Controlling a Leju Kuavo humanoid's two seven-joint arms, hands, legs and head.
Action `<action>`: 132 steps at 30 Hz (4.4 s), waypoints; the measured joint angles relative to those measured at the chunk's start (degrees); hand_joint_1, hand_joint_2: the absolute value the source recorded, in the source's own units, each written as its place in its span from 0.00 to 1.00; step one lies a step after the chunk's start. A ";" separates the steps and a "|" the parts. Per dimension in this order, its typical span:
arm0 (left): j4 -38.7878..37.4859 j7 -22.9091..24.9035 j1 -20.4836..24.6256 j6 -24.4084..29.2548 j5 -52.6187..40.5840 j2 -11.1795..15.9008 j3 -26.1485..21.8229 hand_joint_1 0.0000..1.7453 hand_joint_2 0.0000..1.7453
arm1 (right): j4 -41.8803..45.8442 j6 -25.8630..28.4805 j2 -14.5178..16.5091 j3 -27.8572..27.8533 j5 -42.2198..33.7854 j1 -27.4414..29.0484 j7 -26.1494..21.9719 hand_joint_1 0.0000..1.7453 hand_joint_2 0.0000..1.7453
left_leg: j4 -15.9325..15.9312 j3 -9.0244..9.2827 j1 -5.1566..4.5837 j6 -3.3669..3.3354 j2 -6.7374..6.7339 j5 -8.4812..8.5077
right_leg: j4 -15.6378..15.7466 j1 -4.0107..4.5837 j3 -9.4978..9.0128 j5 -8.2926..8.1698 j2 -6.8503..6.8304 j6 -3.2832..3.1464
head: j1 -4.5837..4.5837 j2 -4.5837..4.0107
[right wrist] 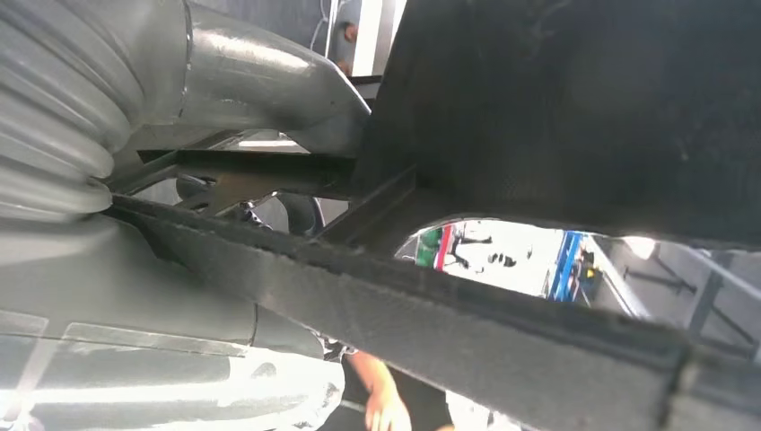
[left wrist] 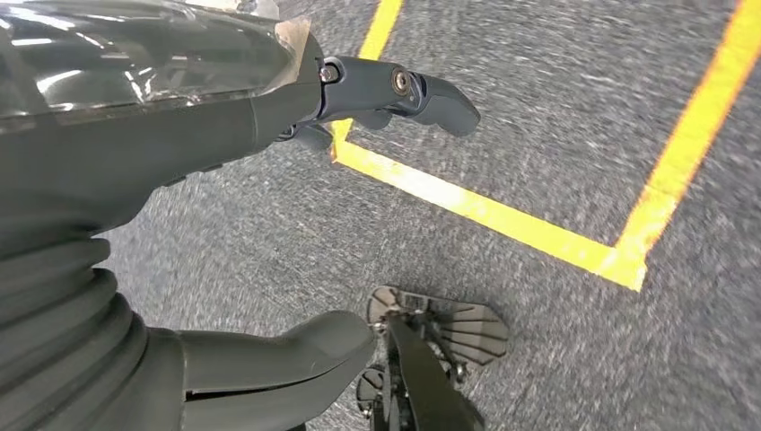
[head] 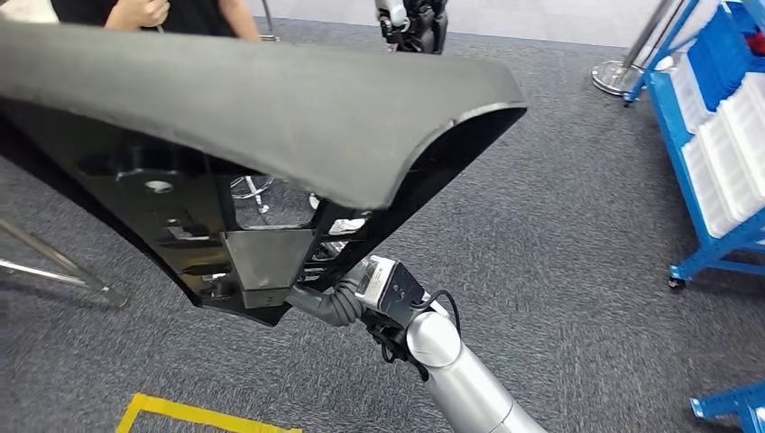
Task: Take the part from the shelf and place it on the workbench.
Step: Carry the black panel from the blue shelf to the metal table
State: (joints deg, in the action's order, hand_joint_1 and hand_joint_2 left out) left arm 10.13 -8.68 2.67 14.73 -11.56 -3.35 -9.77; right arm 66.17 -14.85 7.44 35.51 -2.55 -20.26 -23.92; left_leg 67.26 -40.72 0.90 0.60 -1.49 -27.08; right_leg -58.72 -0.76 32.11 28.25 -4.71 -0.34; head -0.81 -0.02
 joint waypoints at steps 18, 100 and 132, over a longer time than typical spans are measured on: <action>0.06 0.33 0.90 -0.41 -1.65 0.17 -0.06 0.00 1.00 | -0.16 0.49 -0.70 -0.16 1.30 0.58 -0.86 1.00 1.00 | -8.56 4.42 -0.36 -2.01 9.14 2.70 | -1.08 -0.61 1.41 -0.25 8.52 3.30 | -0.30 0.00; 0.13 -0.84 0.93 -1.97 -3.42 0.36 -0.04 0.00 1.00 | -0.21 -0.09 -0.10 -0.78 2.89 1.02 -2.16 1.00 1.00 | -9.06 4.68 -0.44 -1.54 -0.04 2.62 | -0.55 0.58 -0.90 1.69 -1.10 2.16 | -0.15 0.00; 0.15 -2.55 1.11 -5.52 -3.34 0.22 -0.14 0.00 1.00 | -0.16 1.21 -0.50 -2.30 2.98 1.29 -1.45 1.00 1.00 | -10.98 6.29 0.12 -2.61 4.25 2.97 | -8.46 0.07 5.45 3.03 5.32 2.10 | -0.40 0.00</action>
State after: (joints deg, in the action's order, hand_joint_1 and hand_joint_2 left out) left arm 10.27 -11.23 3.78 9.21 -14.90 -3.13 -9.91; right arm 66.00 -13.63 6.93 33.21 0.44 -18.97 -25.37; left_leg 56.28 -34.43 1.02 -2.01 2.76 -24.11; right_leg -67.18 -0.69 37.57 31.28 0.60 1.76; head -1.21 -0.02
